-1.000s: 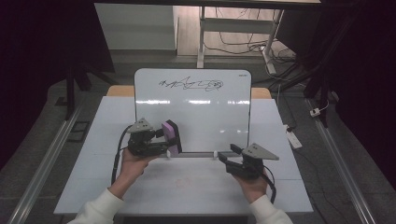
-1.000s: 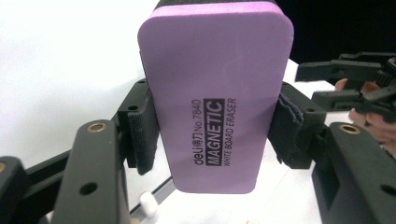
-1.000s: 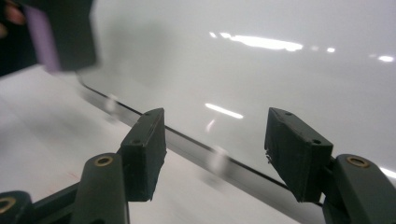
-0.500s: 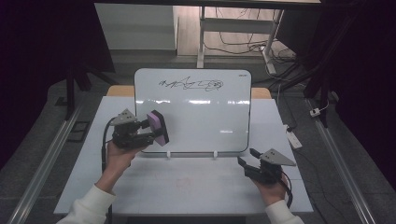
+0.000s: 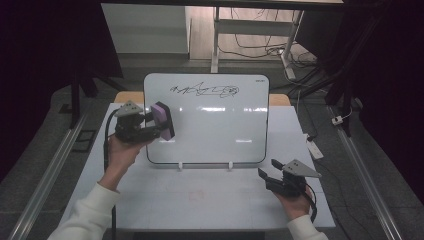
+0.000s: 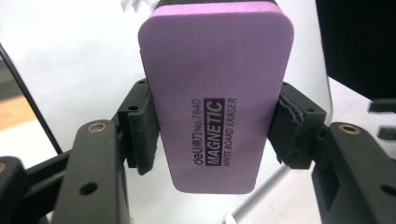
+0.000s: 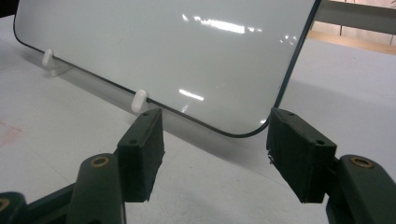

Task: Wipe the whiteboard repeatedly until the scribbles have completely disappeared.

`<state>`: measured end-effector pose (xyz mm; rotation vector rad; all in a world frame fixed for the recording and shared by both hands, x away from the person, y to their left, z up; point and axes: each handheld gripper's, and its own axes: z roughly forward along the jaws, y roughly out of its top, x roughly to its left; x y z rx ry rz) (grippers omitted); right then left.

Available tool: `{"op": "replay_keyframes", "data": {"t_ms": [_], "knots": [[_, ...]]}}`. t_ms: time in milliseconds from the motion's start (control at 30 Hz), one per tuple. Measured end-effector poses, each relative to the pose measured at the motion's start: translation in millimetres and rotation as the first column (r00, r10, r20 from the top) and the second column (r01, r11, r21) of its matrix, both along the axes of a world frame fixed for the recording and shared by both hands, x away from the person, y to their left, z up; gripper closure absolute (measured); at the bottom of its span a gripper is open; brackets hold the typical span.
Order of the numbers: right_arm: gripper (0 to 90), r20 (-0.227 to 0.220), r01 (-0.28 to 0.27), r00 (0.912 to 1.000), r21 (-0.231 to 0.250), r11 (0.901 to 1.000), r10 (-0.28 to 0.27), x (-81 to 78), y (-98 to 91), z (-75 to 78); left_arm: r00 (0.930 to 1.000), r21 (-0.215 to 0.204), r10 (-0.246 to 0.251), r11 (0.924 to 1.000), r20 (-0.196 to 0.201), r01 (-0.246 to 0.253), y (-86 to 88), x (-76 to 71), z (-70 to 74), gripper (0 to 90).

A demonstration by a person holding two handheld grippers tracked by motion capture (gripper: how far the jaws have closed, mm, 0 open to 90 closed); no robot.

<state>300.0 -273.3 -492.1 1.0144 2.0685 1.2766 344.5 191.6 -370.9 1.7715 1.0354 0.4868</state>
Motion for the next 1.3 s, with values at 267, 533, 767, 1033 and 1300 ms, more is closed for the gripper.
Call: {"op": "replay_keyframes", "data": {"t_ms": [267, 533, 767, 1033, 1300], "knots": [[36.2, -0.003, -0.006, 1.0000, -0.009, 0.9999, 0.006, 1.4, 2.0, -2.2, 0.9957, 0.126, 0.087, 0.9879, 0.032, -0.090, -13.1, 30.0, 35.8, 40.1], [36.2, 0.011, 0.007, 0.9999, 0.003, 1.0000, -0.007, 1.2, -2.9, -1.0, 0.9910, 0.214, 0.133, 0.9677, 0.015, -0.133, -25.6, 52.8, 47.5, 40.0], [36.2, 0.003, 0.002, 1.0000, 0.009, 1.0000, -0.002, 0.6, -2.5, -2.0, 0.9872, 0.254, 0.159, 0.9554, -0.011, -0.151, -36.9, 75.8, 48.8, 40.0], [36.2, 0.004, -0.002, 1.0000, 0.005, 1.0000, 0.002, 0.2, -1.9, -2.9, 0.9851, 0.305, 0.172, 0.9378, 0.005, -0.165, -55.4, 92.2, 46.4, 40.4], [36.2, 0.014, -0.008, 0.9999, -0.002, 1.0000, 0.008, -1.8, 0.1, -2.6, 0.9842, 0.367, 0.172, 0.9134, 0.044, -0.176, -74.7, 104.8, 37.3, 40.9]]}}
